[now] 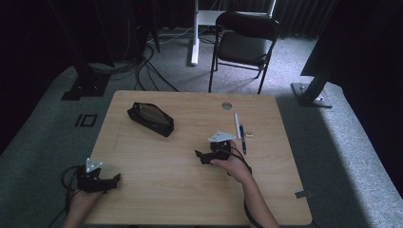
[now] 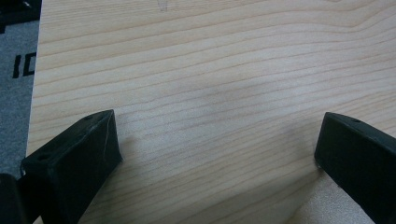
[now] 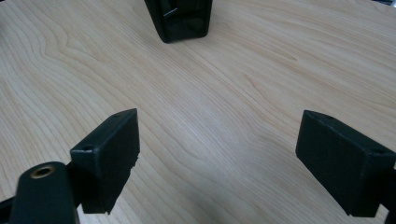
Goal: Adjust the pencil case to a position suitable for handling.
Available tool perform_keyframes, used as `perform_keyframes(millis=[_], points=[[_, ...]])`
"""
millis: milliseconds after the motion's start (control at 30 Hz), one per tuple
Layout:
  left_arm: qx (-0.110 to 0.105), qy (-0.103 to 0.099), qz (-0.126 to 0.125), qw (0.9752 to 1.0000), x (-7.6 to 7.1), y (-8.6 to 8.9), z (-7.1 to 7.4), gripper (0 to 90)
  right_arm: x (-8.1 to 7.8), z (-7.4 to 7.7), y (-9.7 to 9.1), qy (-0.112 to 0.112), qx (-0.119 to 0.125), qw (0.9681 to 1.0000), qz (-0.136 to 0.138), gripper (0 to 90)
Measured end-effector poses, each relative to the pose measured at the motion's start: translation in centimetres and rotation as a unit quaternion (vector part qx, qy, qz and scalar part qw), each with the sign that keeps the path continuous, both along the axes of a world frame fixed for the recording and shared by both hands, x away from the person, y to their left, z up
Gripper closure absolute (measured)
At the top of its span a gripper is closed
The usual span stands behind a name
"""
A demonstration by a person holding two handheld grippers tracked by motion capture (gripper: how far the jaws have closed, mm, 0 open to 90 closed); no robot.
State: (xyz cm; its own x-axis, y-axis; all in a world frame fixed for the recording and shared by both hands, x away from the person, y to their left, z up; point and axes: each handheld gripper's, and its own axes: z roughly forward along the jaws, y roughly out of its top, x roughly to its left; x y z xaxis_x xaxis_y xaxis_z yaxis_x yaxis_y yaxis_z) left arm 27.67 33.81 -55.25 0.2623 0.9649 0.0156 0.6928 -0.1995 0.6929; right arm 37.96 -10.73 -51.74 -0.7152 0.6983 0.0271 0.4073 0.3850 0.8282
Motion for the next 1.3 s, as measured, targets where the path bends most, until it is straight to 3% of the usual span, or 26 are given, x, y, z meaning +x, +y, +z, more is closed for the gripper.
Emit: perform_keyframes(millis=[1300], points=[[0.000,0.000,0.000,1.0000,0.0,0.0,0.0,0.3,2.4,-0.2,4.1,0.002,0.000,0.9999,0.013,13.7]])
